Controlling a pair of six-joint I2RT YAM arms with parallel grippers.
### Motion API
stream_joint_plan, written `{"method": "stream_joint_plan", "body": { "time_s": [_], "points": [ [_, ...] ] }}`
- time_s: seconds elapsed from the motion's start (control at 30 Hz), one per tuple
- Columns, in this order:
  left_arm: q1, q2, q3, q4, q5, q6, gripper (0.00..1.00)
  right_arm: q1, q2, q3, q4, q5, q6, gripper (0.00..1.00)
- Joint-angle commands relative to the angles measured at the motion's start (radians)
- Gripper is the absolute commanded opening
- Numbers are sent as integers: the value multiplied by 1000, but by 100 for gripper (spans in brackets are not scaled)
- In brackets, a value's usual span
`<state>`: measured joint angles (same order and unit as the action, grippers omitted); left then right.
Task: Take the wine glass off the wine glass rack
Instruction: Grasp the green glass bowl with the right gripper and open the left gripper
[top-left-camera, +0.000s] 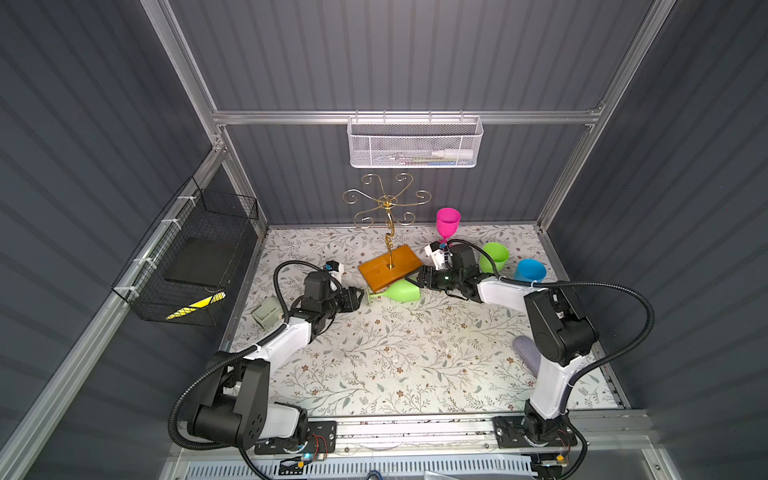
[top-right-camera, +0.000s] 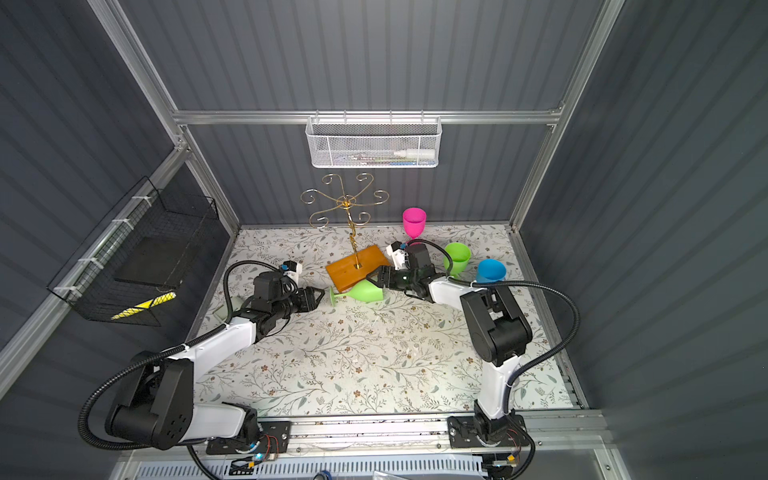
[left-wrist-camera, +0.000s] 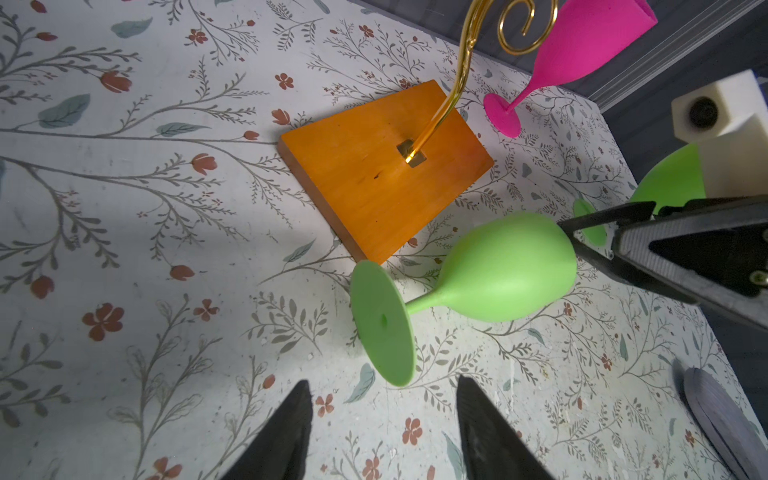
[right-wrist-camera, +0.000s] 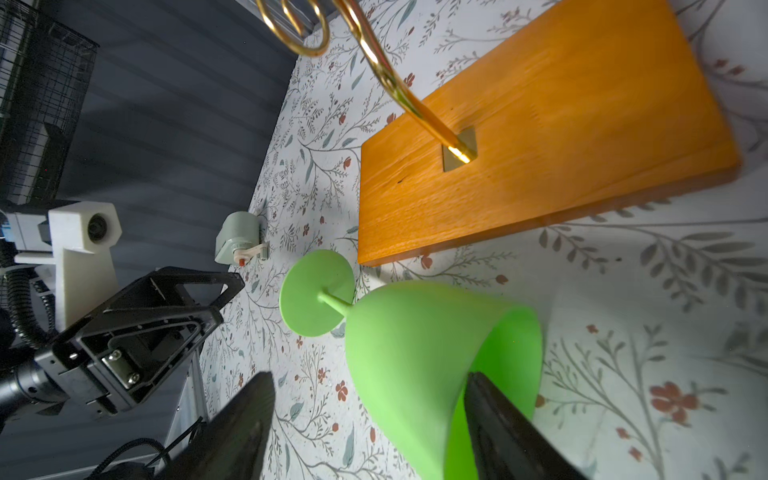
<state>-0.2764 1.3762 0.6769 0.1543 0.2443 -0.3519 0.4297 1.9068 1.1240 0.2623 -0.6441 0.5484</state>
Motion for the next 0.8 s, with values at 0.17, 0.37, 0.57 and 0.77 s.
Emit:
{"method": "stream_joint_plan", "body": {
  "time_s": [0.17,0.37,0.57,0.77],
  "points": [
    [-6,6,-4,2,-47,-14,59,18,25,-57,52,-12,42,74],
    [-6,38,-14,28,-41,-30,59,32,34,-73,112,-49,71,63],
    [-5,21,-28,27,-66,-30,60,43,56,-86,205,-86,137,42],
    [-3,-8,-45,21,-110,-24,61,44,58,-99,286,-107,197,12]
  ]
}}
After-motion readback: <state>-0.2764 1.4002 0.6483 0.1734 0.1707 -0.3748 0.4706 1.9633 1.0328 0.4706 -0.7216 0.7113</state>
